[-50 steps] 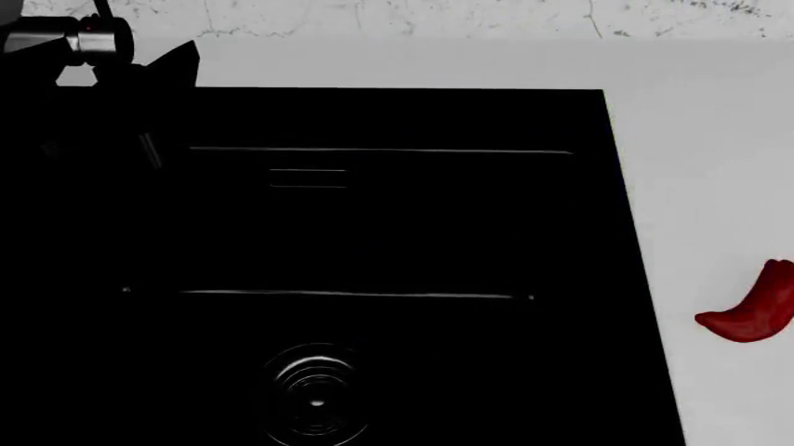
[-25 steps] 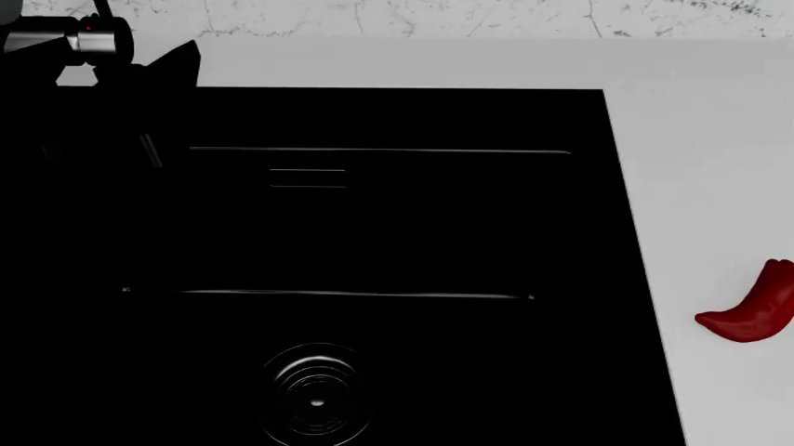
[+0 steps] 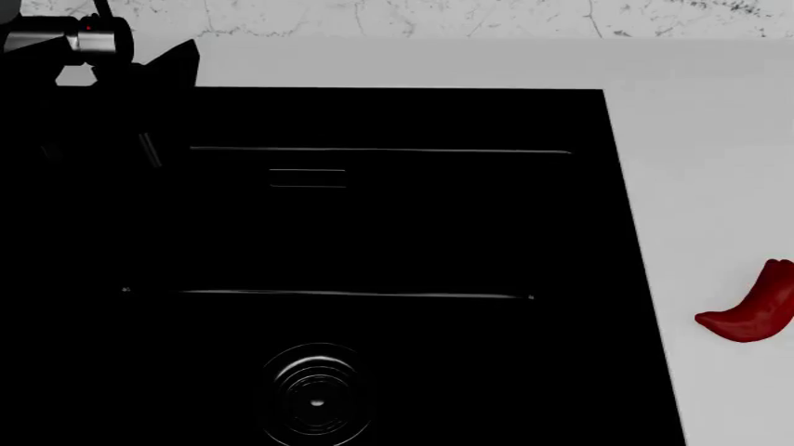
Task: Pick the celery from the sink and place it on the plate located on the counter
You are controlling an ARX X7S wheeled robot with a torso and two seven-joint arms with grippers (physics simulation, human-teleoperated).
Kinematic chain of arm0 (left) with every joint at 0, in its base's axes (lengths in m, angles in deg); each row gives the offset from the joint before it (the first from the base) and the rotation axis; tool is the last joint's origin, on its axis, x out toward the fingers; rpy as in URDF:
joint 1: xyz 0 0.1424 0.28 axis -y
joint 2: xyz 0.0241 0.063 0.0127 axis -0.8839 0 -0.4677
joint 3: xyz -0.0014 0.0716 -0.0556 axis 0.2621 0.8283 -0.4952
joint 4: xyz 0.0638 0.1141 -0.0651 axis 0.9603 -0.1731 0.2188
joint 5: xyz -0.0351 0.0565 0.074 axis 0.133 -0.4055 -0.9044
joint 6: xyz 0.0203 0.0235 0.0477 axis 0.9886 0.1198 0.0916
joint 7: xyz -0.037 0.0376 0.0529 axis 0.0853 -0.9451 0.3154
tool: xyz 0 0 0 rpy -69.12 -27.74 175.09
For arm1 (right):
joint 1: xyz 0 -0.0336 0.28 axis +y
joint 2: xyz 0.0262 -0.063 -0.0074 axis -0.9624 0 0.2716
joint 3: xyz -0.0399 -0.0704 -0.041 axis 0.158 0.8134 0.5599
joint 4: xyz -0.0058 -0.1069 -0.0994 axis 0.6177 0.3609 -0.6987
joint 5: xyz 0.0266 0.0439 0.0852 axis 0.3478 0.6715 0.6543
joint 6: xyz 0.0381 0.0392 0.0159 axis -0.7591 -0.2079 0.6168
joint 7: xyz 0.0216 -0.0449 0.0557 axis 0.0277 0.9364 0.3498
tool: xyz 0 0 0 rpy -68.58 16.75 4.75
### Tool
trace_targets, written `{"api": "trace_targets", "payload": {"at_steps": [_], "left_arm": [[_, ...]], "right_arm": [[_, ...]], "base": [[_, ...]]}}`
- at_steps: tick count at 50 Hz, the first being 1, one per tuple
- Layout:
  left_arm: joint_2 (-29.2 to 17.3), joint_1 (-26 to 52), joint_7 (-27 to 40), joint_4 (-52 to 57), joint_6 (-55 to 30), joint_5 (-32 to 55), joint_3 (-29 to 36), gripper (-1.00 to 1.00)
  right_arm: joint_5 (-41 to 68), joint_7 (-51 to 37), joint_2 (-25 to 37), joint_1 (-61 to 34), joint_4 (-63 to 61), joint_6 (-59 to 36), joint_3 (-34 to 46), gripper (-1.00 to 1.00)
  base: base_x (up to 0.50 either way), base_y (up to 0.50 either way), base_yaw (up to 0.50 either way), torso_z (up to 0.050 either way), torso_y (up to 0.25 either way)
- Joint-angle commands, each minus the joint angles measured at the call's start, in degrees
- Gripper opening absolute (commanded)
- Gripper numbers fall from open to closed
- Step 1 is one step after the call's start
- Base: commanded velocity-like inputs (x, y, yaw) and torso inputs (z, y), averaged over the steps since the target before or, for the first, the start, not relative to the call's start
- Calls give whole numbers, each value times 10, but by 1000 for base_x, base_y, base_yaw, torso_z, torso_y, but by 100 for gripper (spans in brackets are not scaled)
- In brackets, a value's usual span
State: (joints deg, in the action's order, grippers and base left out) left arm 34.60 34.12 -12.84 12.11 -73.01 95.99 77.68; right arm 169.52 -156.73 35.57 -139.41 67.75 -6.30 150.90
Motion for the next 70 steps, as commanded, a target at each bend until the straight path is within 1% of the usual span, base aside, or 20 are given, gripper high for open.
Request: {"api": "trace_targets", "payload": {"at_steps": [1, 22, 23, 38, 50, 59, 68, 69, 70], "left_arm": [[-1, -3, -16, 3, 7, -17, 8, 100], [-5, -2, -13, 2, 13, -13, 14, 100], [-5, -3, -13, 3, 13, -13, 14, 100], [-4, 2, 2, 5, 12, 2, 15, 100], [-6, 1, 1, 5, 16, 3, 18, 100], [-7, 3, 6, 7, 16, 8, 20, 100], [-11, 1, -8, 2, 24, -3, 27, 100], [-11, 1, -9, 1, 25, -4, 27, 100], [-11, 1, -10, 1, 25, -5, 27, 100]], "right_arm": [[1, 0, 0, -2, -3, 3, -9, -100], [17, 0, 0, 18, -16, 29, -12, -100], [16, 0, 0, 17, -15, 28, -13, 100], [-1, 0, 0, 12, 4, -2, -33, 100], [-29, 0, 0, -9, -13, -34, -66, 100], [-40, 0, 0, -27, -40, -47, -92, 100], [-50, 0, 0, -53, -90, -51, -123, 100], [-45, 0, -12, -113, -92, -38, -59, 100], [-42, 0, -16, -113, -99, -30, -61, 100]], "base": [[0, 0, 0, 0, 0], [0, 0, 0, 0, 0], [0, 3, 0, 0, 0], [0, 0, 0, 0, 0], [0, 0, 0, 0, 0], [0, 0, 0, 0, 0], [0, 0, 0, 0, 0], [0, 0, 0, 0, 0], [0, 0, 0, 0, 0]]}}
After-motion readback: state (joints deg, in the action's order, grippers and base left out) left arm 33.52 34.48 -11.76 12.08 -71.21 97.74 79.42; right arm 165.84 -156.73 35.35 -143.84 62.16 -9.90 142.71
